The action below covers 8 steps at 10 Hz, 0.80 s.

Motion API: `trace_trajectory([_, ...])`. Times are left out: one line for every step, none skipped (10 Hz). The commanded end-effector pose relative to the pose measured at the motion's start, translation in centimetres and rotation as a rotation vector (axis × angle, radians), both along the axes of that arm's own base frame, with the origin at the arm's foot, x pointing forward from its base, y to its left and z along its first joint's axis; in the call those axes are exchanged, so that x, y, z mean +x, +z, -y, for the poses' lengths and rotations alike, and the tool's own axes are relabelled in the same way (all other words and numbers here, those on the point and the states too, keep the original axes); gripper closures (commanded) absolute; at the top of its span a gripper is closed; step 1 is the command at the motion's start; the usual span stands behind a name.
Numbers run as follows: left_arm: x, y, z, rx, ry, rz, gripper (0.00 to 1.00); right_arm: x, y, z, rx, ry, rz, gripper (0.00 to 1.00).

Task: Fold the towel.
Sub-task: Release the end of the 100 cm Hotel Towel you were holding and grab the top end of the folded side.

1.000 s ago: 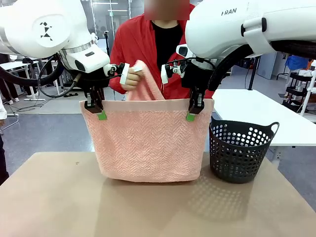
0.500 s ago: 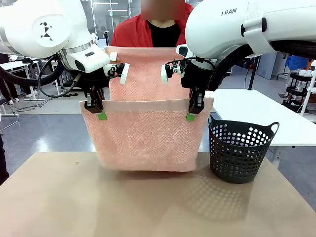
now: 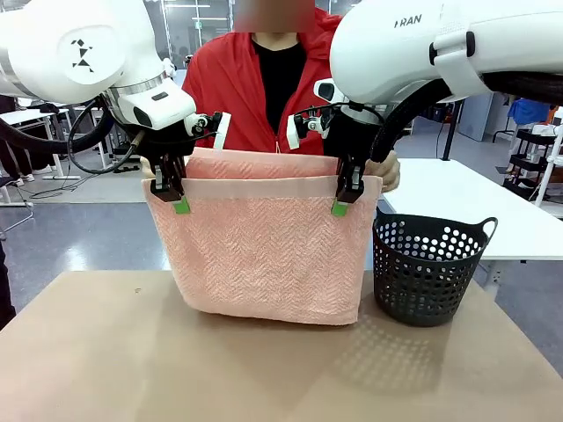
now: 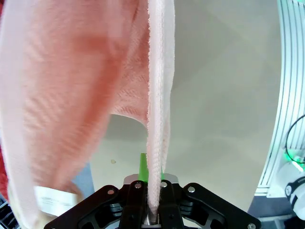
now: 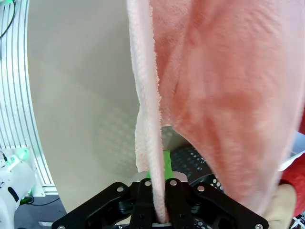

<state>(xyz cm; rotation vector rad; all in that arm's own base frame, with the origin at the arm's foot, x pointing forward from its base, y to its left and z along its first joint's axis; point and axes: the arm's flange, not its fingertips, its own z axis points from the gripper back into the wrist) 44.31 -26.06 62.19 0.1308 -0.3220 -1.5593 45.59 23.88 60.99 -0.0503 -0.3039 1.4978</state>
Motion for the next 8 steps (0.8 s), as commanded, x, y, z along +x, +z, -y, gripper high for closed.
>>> trace_trajectory([0.00, 0.15, -0.14, 0.000, 0.002, 0.003, 1.00, 0.00, 0.02, 0.07, -0.002, -0.001, -0.002, 1.00])
trace_trajectory([0.00, 0.15, -0.14, 0.000, 0.002, 0.003, 1.00, 0.00, 0.02, 0.07, -0.002, -0.001, -0.002, 1.00])
trace_trajectory([0.00, 0.15, -0.14, 0.000, 0.002, 0.003, 1.00, 0.00, 0.02, 0.07, -0.002, -0.001, -0.002, 1.00])
trace_trajectory([0.00, 0.15, -0.14, 0.000, 0.002, 0.003, 1.00, 0.00, 0.02, 0.07, -0.002, -0.001, -0.002, 1.00])
trace_trajectory([0.00, 0.15, -0.14, 0.000, 0.002, 0.003, 1.00, 0.00, 0.02, 0.07, -0.002, -0.001, -0.002, 1.00])
trace_trajectory([0.00, 0.15, -0.14, 0.000, 0.002, 0.003, 1.00, 0.00, 0.02, 0.07, -0.002, -0.001, -0.002, 1.00])
trace_trajectory([0.00, 0.15, -0.14, 0.000, 0.002, 0.003, 1.00, 0.00, 0.02, 0.07, -0.002, -0.001, -0.002, 1.00])
trace_trajectory([0.00, 0.15, -0.14, 0.000, 0.002, 0.003, 1.00, 0.00, 0.02, 0.07, -0.002, -0.001, -0.002, 1.00])
